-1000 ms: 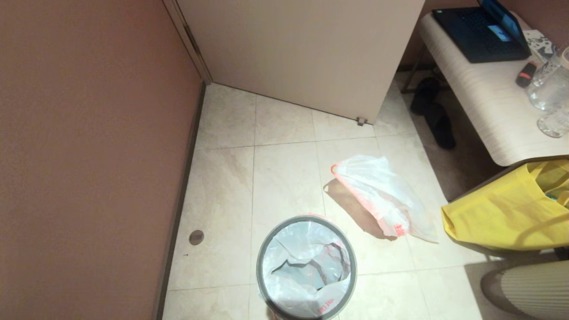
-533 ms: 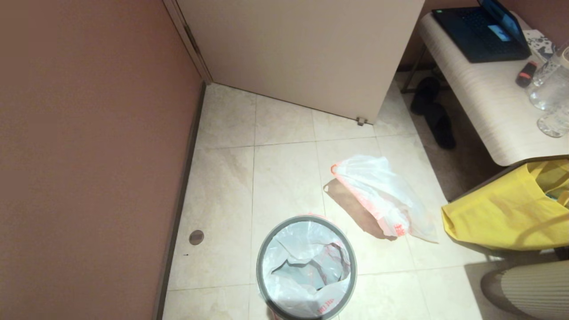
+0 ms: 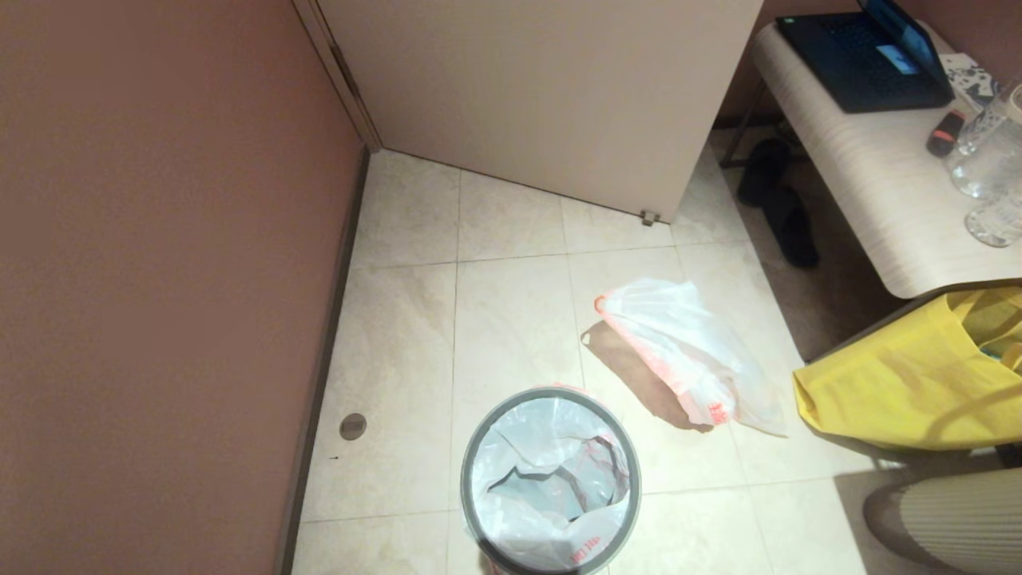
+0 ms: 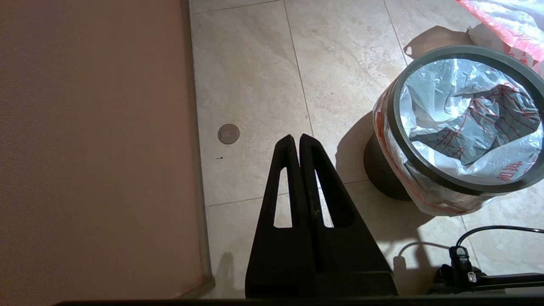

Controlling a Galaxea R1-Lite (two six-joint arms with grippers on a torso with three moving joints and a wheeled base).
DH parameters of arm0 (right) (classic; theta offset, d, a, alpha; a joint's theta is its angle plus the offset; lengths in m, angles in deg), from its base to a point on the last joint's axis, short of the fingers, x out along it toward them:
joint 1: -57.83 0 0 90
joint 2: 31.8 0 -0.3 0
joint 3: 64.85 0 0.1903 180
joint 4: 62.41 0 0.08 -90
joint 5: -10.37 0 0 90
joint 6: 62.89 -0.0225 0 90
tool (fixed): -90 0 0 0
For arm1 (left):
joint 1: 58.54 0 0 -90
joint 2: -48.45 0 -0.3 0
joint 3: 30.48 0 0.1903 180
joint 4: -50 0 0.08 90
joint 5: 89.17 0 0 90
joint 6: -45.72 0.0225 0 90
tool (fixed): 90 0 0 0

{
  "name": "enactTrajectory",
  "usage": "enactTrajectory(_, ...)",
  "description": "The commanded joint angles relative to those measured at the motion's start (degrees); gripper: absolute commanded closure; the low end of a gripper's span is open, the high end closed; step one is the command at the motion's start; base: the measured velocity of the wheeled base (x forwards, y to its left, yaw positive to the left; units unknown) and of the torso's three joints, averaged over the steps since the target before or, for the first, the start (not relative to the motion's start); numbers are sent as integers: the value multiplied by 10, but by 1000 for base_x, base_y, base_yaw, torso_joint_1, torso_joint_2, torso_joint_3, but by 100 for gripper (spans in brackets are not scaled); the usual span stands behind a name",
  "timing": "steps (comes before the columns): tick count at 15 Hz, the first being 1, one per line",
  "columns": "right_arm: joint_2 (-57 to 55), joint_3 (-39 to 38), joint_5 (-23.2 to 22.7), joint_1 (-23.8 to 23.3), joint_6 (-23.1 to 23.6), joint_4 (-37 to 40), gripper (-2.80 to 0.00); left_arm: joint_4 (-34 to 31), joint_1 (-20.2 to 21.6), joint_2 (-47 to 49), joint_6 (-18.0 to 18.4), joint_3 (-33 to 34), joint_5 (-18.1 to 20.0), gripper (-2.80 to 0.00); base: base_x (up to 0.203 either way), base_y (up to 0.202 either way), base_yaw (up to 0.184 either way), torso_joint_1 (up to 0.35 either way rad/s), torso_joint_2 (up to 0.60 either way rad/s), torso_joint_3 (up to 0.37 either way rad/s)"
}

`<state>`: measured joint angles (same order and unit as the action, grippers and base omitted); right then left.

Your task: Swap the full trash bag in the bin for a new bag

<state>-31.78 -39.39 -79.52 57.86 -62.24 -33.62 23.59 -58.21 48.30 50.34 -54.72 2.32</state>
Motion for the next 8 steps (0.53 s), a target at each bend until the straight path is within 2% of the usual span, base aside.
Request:
enactTrajectory(1, -1, 0, 1, 1, -5, 0, 0, 0, 0, 2, 0, 0, 0, 0, 0, 0, 0, 0, 0, 0)
enactTrajectory(8, -1, 0, 1, 1, -5, -1, 0, 0, 0, 2, 0, 0, 0, 0, 0, 0, 0, 0, 0, 0)
